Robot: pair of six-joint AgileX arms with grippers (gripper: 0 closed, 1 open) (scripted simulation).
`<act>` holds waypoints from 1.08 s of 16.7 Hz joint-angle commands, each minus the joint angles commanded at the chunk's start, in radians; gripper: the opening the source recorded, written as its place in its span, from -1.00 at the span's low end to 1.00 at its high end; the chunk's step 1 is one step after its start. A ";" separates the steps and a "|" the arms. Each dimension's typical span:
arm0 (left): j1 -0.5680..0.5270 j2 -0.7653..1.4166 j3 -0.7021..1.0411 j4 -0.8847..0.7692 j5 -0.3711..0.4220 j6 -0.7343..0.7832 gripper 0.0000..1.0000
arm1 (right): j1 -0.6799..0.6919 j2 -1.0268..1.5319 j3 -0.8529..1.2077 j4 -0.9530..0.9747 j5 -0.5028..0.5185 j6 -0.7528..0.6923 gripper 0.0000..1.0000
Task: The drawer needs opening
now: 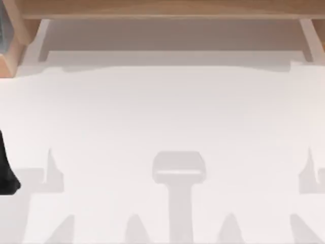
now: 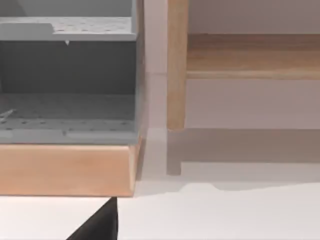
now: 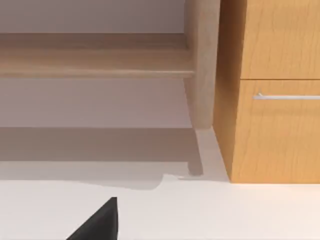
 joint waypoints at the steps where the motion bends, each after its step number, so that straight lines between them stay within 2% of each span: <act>1: 0.000 0.000 0.000 0.000 0.000 0.000 1.00 | 0.000 0.000 0.000 0.000 0.000 0.000 1.00; 6: 0.000 0.000 0.000 0.000 0.000 0.000 1.00 | -0.053 0.112 0.076 0.063 -0.041 0.000 1.00; 18: 0.000 0.000 0.000 0.000 0.000 0.000 1.00 | -0.308 0.860 0.473 0.389 -0.305 0.013 1.00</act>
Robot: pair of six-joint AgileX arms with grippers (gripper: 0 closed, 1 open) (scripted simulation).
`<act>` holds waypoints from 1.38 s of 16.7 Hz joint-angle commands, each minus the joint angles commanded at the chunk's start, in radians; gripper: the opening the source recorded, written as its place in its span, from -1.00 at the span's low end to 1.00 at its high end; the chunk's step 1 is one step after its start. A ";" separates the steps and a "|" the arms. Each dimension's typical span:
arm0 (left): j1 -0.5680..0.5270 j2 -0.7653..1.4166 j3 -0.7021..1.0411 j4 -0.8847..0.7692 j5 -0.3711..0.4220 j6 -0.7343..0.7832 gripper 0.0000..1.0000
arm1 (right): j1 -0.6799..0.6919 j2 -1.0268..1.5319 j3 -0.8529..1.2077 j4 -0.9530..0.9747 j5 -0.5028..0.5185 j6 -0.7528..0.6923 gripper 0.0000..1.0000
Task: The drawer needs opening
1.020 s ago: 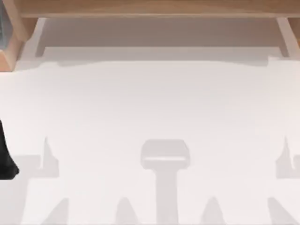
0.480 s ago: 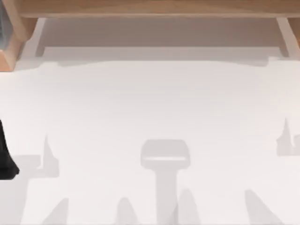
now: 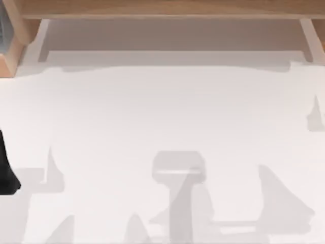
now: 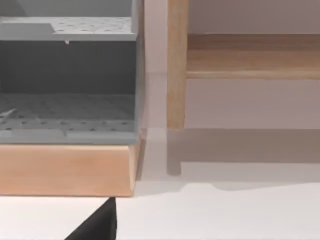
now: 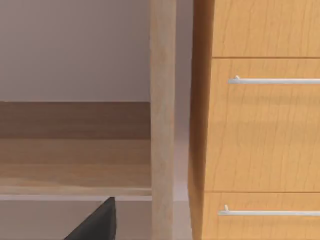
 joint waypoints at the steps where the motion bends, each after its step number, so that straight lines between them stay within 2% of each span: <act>1: 0.000 0.000 0.000 0.000 0.000 0.000 1.00 | -0.012 0.033 0.018 0.015 -0.011 0.000 1.00; 8: 0.000 0.000 0.000 0.000 0.000 0.000 1.00 | -0.023 0.068 0.036 0.032 -0.022 -0.001 1.00; 12: 0.000 0.000 0.000 0.000 0.000 0.000 1.00 | -0.043 0.174 0.095 0.105 -0.029 -0.108 1.00; 16: 0.000 0.000 0.000 0.000 0.000 0.000 1.00 | -0.073 0.435 0.209 0.253 -0.053 -0.379 1.00; 23: 0.000 0.000 0.000 0.000 0.000 0.000 1.00 | -0.121 1.008 0.445 0.566 -0.100 -1.047 1.00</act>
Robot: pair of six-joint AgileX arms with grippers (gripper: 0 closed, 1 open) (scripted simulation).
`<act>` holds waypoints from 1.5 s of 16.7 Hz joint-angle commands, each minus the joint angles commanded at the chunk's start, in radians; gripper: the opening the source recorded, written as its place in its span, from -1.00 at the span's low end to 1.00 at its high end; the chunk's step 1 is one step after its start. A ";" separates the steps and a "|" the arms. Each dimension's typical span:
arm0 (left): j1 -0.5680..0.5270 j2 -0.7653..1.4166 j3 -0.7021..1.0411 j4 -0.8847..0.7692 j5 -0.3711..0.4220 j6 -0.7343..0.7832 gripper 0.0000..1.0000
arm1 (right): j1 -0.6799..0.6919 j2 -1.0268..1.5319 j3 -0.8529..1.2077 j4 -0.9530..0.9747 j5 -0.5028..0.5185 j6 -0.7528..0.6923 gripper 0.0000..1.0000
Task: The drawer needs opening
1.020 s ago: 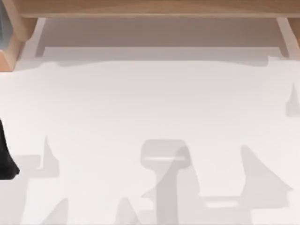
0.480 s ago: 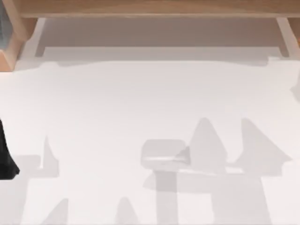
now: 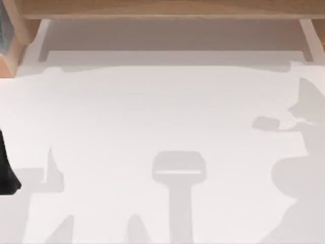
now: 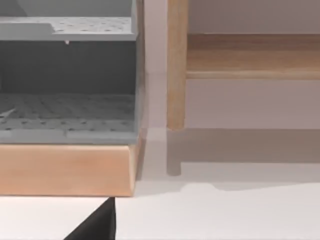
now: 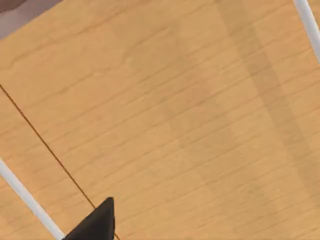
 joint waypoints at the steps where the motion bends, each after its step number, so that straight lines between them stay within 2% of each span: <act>1: 0.000 0.000 0.000 0.000 0.000 0.000 1.00 | -0.006 0.074 0.031 0.042 -0.004 -0.091 1.00; 5: 0.000 0.000 0.000 0.000 0.000 0.000 1.00 | -0.023 0.315 0.130 0.180 -0.015 -0.383 1.00; 8: 0.000 0.000 0.000 0.000 0.000 0.000 1.00 | -0.030 0.414 0.173 0.240 -0.018 -0.500 1.00; 15: 0.000 0.000 0.000 0.000 0.000 0.000 1.00 | -0.025 0.432 0.180 0.249 -0.017 -0.522 1.00; 25: 0.000 0.000 0.000 0.000 0.000 0.000 1.00 | -0.007 0.486 0.296 0.189 0.006 -0.524 1.00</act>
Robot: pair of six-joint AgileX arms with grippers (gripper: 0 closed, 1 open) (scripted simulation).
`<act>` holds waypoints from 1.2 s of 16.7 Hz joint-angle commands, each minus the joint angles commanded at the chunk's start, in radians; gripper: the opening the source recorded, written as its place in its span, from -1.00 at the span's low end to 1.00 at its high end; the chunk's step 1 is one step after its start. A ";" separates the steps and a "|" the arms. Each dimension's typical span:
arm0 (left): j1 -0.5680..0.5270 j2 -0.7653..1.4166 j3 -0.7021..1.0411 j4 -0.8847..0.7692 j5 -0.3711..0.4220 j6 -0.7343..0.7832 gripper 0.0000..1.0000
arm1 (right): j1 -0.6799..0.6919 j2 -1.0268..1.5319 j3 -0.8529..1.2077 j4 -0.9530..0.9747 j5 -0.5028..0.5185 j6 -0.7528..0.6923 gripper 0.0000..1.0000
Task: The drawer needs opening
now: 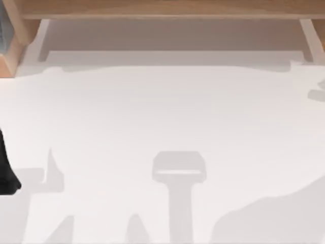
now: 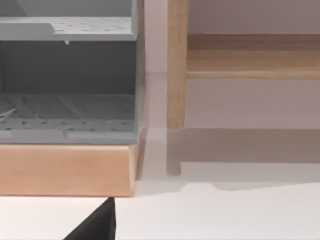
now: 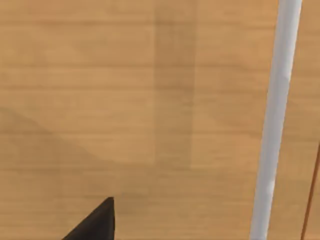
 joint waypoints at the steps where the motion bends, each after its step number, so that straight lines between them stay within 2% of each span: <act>1: 0.000 0.000 0.000 0.000 0.000 0.000 1.00 | 0.000 0.000 0.000 0.000 0.000 0.000 1.00; 14: 0.000 0.000 0.000 0.000 0.000 0.000 1.00 | 0.000 0.000 0.000 0.000 0.000 0.000 -0.96; 20: 0.000 0.000 0.000 0.000 0.000 0.000 1.00 | 0.000 0.000 0.000 0.000 0.000 0.000 -1.00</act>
